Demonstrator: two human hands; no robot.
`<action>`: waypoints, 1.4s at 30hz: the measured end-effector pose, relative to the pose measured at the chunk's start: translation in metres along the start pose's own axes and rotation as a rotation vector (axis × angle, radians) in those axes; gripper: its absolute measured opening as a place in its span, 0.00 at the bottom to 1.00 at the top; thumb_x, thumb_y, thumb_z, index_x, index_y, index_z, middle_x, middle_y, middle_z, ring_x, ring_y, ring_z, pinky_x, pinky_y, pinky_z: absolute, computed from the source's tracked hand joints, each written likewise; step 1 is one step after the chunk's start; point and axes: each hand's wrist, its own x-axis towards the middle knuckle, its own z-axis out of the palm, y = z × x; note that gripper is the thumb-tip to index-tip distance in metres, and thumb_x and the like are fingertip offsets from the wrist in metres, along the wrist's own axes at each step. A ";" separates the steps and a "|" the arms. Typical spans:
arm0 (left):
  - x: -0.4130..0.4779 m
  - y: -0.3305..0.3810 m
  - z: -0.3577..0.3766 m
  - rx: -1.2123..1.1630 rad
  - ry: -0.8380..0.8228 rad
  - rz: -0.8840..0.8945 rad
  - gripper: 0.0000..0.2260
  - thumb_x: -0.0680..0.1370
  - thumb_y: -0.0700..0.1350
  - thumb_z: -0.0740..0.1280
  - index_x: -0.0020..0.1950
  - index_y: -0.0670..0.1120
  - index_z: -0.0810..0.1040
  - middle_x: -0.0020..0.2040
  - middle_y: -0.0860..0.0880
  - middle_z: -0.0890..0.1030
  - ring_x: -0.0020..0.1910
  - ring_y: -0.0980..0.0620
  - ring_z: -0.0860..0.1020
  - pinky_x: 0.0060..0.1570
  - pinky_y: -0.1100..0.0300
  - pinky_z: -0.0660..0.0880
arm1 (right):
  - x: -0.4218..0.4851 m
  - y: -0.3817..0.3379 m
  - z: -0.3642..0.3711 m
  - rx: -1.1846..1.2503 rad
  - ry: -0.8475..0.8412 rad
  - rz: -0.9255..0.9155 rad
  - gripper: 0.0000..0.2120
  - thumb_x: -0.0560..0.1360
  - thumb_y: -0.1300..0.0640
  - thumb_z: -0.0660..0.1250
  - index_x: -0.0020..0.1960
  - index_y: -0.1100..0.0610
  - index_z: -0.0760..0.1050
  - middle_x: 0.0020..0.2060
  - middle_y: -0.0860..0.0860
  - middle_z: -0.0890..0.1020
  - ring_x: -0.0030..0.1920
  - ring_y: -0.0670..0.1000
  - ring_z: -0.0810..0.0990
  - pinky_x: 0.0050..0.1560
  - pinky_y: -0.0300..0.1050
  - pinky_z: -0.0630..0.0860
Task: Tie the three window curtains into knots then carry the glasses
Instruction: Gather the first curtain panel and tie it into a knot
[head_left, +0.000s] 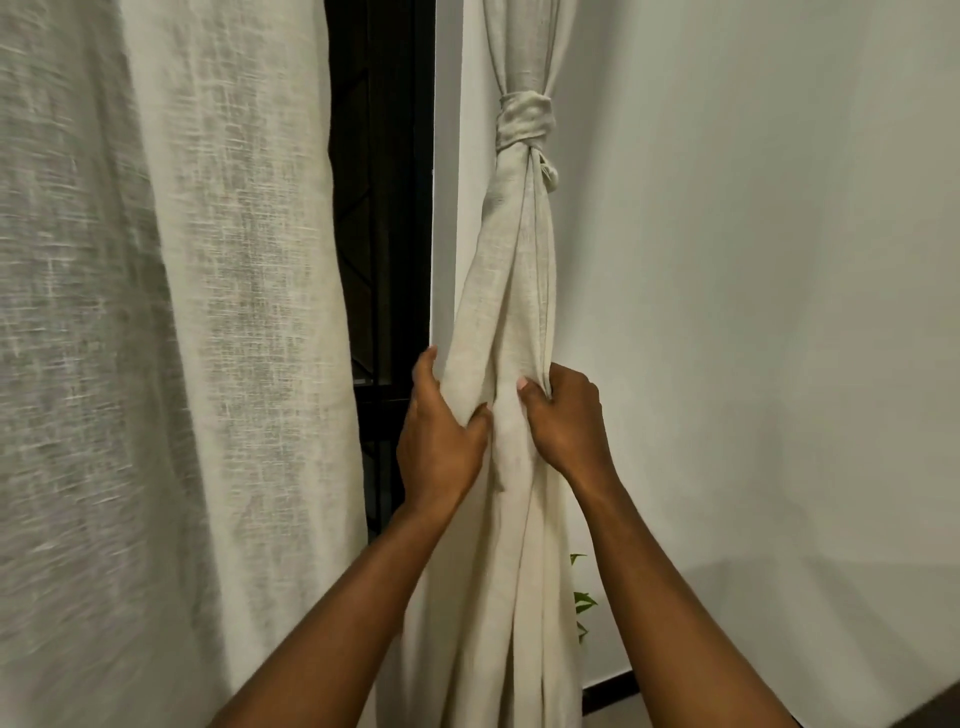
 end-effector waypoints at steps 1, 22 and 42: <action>0.003 -0.004 -0.004 -0.020 -0.018 -0.031 0.27 0.74 0.45 0.71 0.69 0.52 0.64 0.58 0.52 0.76 0.54 0.50 0.78 0.48 0.57 0.77 | 0.002 0.002 -0.002 -0.011 0.014 0.020 0.08 0.79 0.54 0.63 0.45 0.58 0.76 0.39 0.50 0.79 0.40 0.51 0.77 0.40 0.41 0.68; -0.062 -0.033 0.044 0.111 -0.043 0.153 0.47 0.70 0.59 0.72 0.75 0.59 0.39 0.76 0.48 0.56 0.69 0.46 0.67 0.52 0.48 0.79 | 0.001 0.001 0.013 -0.133 0.308 -0.388 0.29 0.75 0.49 0.64 0.73 0.54 0.62 0.67 0.52 0.69 0.64 0.52 0.72 0.54 0.46 0.78; -0.020 -0.005 0.065 0.389 -0.070 0.307 0.38 0.69 0.40 0.72 0.74 0.51 0.58 0.70 0.41 0.68 0.47 0.46 0.80 0.30 0.58 0.78 | 0.109 -0.059 0.001 -0.737 -0.134 -0.581 0.19 0.75 0.47 0.63 0.63 0.54 0.75 0.57 0.53 0.76 0.54 0.56 0.77 0.49 0.50 0.76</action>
